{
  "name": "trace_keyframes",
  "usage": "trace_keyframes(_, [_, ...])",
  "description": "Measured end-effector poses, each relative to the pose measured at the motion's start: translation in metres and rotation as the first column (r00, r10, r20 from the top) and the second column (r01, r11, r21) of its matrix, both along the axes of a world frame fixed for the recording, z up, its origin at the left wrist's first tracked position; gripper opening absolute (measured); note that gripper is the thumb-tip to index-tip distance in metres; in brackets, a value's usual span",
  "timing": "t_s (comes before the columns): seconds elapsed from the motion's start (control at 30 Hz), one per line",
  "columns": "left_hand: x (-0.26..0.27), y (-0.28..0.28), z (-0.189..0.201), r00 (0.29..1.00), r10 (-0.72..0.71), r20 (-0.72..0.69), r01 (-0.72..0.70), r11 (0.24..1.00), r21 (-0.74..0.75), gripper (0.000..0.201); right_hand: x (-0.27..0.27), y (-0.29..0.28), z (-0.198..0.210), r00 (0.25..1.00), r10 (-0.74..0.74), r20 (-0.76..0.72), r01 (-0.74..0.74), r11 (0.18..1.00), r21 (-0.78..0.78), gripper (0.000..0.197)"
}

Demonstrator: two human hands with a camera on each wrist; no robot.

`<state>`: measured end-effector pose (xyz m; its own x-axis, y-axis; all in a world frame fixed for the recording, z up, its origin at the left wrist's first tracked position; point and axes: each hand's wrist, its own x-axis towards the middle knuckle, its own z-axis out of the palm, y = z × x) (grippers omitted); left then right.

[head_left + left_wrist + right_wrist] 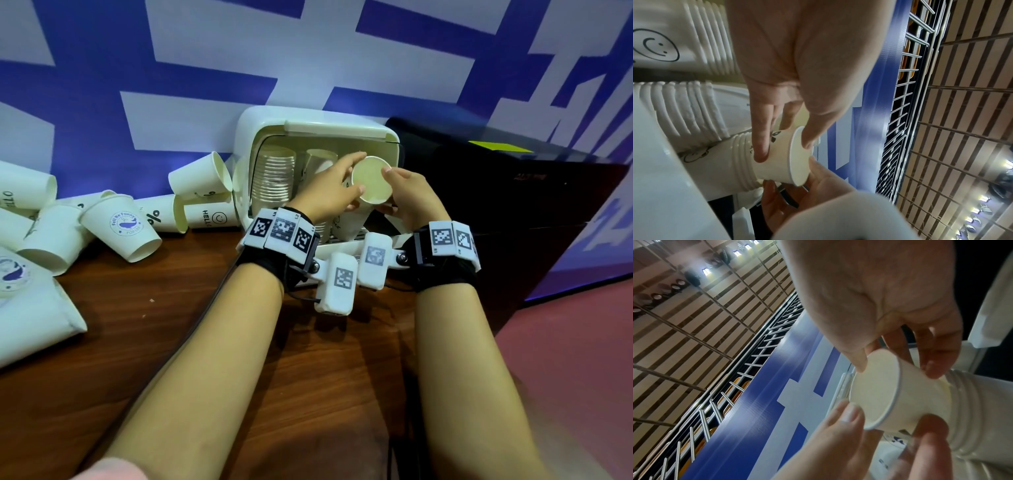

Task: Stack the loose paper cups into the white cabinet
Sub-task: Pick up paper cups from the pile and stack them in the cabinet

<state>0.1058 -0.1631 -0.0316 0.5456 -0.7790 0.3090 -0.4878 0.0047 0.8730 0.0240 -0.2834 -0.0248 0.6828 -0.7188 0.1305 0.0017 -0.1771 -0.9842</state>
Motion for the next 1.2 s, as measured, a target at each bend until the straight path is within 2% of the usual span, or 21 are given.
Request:
trace_keyframes(0.13, [0.000,-0.002,-0.002,0.997,0.061,0.050,-0.066,0.994,0.092,0.067,0.002,-0.001,0.001,0.999,-0.038,-0.023,0.039,0.997,0.068,0.027])
trace_keyframes(0.27, [0.001,-0.005,-0.004,0.988,0.074,0.138,-0.105,0.967,0.232,0.071,0.003,-0.004,-0.003,0.998,-0.036,-0.055,0.039,0.997,0.060,0.016])
trace_keyframes(0.37, [0.001,-0.006,-0.006,0.985,0.064,0.161,-0.109,0.951,0.290,0.054,0.000,-0.008,-0.005,0.996,-0.045,-0.072,0.049,0.998,0.048,0.029])
trace_keyframes(0.43, [0.001,-0.005,-0.007,0.979,0.065,0.195,-0.124,0.944,0.304,0.046,-0.002,-0.010,-0.006,0.995,-0.052,-0.082,0.056,0.997,0.048,0.026])
trace_keyframes(0.77, [0.001,-0.001,-0.008,0.936,0.078,0.343,-0.203,0.916,0.346,0.038,0.001,-0.007,-0.008,0.968,-0.099,-0.230,0.087,0.994,-0.062,0.021])
trace_keyframes(0.87, [0.000,0.001,-0.006,0.937,0.091,0.338,-0.216,0.910,0.354,0.033,0.001,-0.001,-0.007,0.968,-0.024,-0.251,0.013,0.999,-0.045,0.022])
trace_keyframes(0.97, [0.000,0.000,-0.007,0.963,0.094,0.254,-0.185,0.914,0.361,0.029,0.002,0.004,-0.008,0.968,0.012,-0.250,-0.020,0.999,-0.029,0.018])
trace_keyframes(1.13, [-0.002,0.001,-0.004,0.973,0.108,0.204,-0.179,0.909,0.376,0.039,0.005,0.006,-0.010,0.970,0.022,-0.240,-0.025,1.000,-0.009,0.048])
trace_keyframes(1.2, [-0.003,0.002,-0.002,0.973,0.105,0.204,-0.178,0.908,0.379,0.040,0.005,0.007,-0.009,0.970,0.005,-0.243,-0.009,1.000,-0.013,0.049])
